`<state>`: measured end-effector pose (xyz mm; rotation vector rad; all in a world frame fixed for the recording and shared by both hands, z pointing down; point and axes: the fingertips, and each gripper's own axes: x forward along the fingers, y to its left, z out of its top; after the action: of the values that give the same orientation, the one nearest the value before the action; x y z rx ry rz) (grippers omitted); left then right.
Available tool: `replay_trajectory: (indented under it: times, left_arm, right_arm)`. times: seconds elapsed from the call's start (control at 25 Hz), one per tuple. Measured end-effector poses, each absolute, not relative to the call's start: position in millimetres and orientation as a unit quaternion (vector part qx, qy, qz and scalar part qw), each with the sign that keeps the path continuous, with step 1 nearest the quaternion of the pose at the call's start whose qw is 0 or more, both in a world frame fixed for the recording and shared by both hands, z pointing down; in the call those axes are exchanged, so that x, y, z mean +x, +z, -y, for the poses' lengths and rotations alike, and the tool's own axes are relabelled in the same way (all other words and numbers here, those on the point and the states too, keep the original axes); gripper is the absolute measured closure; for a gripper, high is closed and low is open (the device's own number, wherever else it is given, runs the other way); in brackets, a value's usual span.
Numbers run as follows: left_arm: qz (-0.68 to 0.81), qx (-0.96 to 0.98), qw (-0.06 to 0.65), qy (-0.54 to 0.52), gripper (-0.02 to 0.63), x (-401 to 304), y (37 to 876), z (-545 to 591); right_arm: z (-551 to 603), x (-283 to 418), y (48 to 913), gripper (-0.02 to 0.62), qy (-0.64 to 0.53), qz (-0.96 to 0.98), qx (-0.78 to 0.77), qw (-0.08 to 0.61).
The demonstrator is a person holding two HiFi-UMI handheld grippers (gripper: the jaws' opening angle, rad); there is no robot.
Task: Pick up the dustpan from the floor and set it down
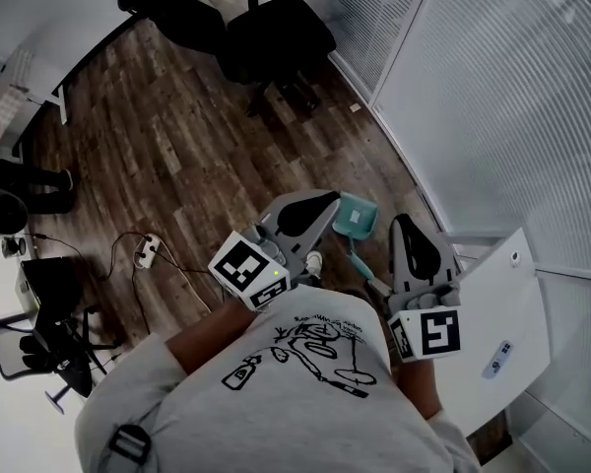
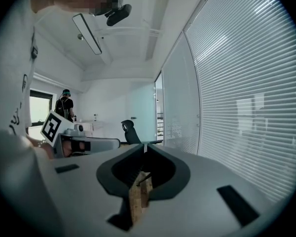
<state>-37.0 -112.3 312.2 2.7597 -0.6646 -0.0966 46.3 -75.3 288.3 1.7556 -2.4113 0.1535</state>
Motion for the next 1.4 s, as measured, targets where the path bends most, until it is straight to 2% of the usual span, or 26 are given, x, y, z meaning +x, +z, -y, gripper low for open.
replay_trajectory:
  times: [0.72,1.4]
  left_arm:
    - [0.219,0.961,0.162,-0.039,0.604,26.2,309.4,85.2]
    - [0.217,0.961,0.171,-0.023,0.604,33.8,317.0,67.6]
  right_arm:
    - [48.9,107.0,286.8,0.578,0.057,0.798,0.594,0.087]
    - [31.3,116.2,293.2,0.578,0.070,0.796,0.596,0.083]
